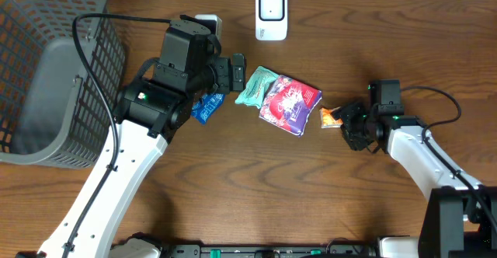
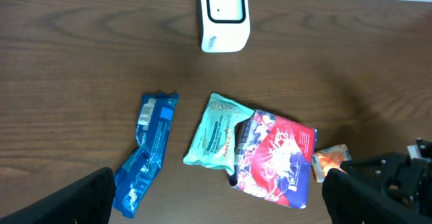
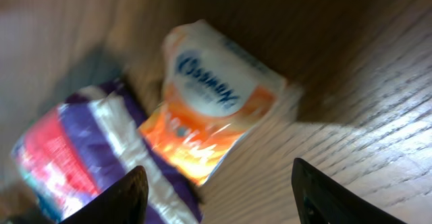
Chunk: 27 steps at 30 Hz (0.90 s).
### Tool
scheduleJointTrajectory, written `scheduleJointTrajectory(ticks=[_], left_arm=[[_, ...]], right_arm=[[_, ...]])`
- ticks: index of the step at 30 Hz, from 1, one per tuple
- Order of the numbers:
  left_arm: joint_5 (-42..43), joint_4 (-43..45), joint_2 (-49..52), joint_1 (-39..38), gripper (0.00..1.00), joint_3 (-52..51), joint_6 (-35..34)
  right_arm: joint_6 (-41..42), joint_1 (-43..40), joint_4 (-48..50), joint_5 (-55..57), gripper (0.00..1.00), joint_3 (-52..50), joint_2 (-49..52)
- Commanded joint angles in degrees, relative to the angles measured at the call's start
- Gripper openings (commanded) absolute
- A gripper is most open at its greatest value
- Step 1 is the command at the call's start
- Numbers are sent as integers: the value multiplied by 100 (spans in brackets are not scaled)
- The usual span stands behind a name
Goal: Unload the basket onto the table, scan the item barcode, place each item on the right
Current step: 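Reach the right gripper to the orange Kleenex pack and grasp it, then lift the Kleenex pack and hold it in front of the scanner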
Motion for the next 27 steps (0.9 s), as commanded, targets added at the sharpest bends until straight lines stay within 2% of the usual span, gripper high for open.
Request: scheduleJointTrajectory(ticks=[1,5,13,16,19,24,27], left_arm=[[-74,-11,17,20,98,109,-28],[-74,-11,17,20,98,109,-28],[-72,-11,17,20,98,109,-28],[-74,-11,17,20,98,109,-31],[-72,-11,17,20,98,109,-28],[-74,-11,17,20,98,109,-28],[-74,-11,17,20,98,109,-28]], right_arm=[[299,17,94,367,61,-42,118],[343,17,164,494,61,-42,219],[343,28,673,46,54,-42,697],[260,28,688,96,38,-42,791],[-15,17,684,105,3,-42,745],[-466,13,682,92,1,-37,468],[-1119,13,697,90,1,7,98]])
